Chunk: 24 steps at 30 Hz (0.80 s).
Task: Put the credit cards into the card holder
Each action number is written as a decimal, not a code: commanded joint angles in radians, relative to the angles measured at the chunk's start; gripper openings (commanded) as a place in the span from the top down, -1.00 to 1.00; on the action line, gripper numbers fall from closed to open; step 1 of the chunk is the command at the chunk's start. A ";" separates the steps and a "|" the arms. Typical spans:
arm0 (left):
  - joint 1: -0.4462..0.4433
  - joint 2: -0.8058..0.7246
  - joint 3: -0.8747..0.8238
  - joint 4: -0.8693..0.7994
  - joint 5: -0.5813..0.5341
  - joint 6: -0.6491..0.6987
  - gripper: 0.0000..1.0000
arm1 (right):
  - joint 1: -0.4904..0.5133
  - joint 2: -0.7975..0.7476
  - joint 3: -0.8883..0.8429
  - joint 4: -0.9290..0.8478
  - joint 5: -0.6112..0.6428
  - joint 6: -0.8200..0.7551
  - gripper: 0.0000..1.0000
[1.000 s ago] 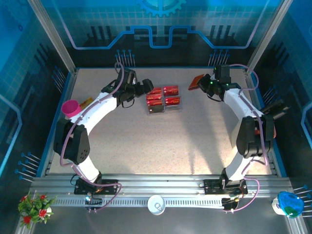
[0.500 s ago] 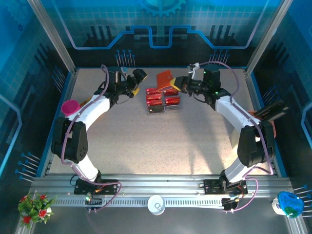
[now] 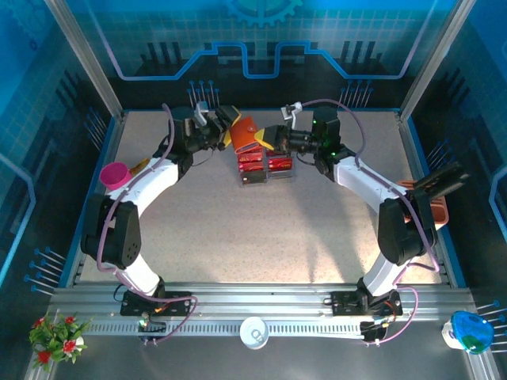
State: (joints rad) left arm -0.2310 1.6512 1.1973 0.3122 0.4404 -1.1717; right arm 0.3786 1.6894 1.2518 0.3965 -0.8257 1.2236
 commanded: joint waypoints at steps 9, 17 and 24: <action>-0.015 -0.060 -0.110 0.169 0.037 -0.085 -0.40 | 0.017 0.010 0.021 0.055 0.031 0.010 1.00; -0.018 -0.054 -0.132 0.255 0.043 -0.137 -0.05 | 0.020 0.022 0.027 0.034 0.036 -0.004 1.00; -0.031 -0.032 -0.125 0.305 0.046 -0.169 0.31 | 0.021 0.032 0.021 0.026 0.043 -0.012 1.00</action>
State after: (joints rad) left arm -0.2504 1.6257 1.0779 0.5472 0.4622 -1.3159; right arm 0.3866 1.7088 1.2518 0.4152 -0.7879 1.2304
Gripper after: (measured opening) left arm 0.362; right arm 0.058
